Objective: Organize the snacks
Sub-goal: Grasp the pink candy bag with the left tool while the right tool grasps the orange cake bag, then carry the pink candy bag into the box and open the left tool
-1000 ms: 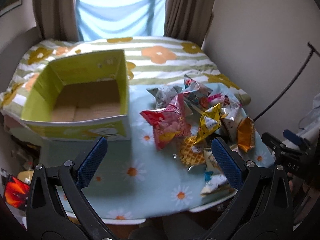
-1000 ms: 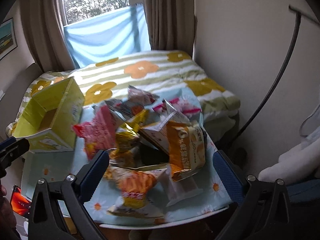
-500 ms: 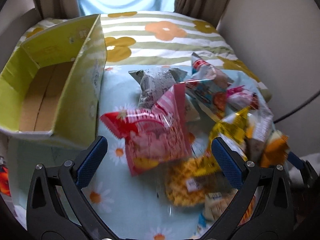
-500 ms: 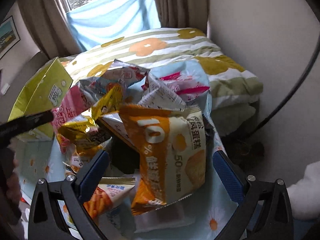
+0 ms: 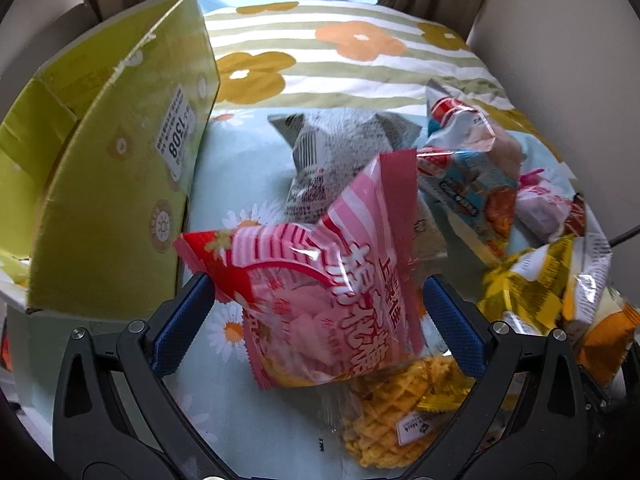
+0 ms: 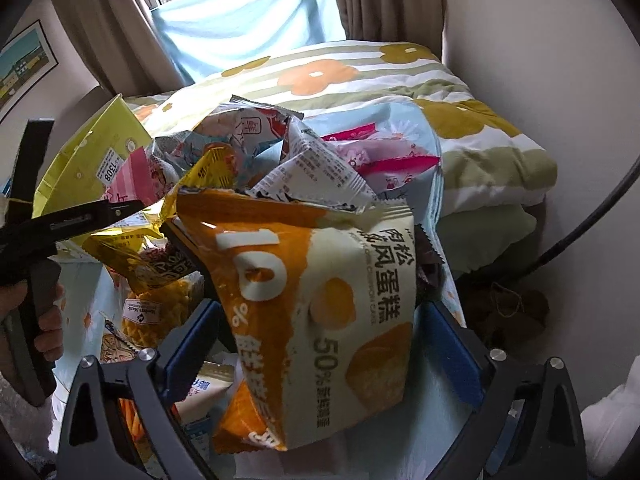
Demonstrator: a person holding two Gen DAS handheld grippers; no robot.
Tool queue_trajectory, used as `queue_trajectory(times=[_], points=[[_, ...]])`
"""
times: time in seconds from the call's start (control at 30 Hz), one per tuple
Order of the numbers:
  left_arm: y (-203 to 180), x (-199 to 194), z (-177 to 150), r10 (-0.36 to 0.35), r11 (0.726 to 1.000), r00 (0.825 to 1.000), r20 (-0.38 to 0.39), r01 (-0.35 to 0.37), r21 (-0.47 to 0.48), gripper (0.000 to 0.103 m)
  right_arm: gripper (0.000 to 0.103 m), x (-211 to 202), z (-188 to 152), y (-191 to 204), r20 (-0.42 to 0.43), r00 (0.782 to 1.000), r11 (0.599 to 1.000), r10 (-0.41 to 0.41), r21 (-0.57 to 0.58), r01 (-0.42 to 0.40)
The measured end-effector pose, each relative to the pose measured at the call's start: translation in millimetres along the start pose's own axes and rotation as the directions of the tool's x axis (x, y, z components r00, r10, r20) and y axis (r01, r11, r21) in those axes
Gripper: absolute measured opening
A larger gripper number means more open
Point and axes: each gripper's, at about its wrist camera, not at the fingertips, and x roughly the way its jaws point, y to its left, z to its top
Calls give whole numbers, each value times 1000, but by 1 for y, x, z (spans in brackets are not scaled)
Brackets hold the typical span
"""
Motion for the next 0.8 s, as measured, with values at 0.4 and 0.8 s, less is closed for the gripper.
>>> queue_trajectory(times=[0.4, 0.8], points=[[1, 18, -1, 21, 1000, 999, -35, -20, 8, 78, 69, 10, -2, -5, -33, 999, 1000, 25, 11, -25], [-3, -15, -13, 7, 998, 1000, 19, -8, 59, 72, 63, -8, -5, -5, 1, 1000, 1000, 18, 23, -18]])
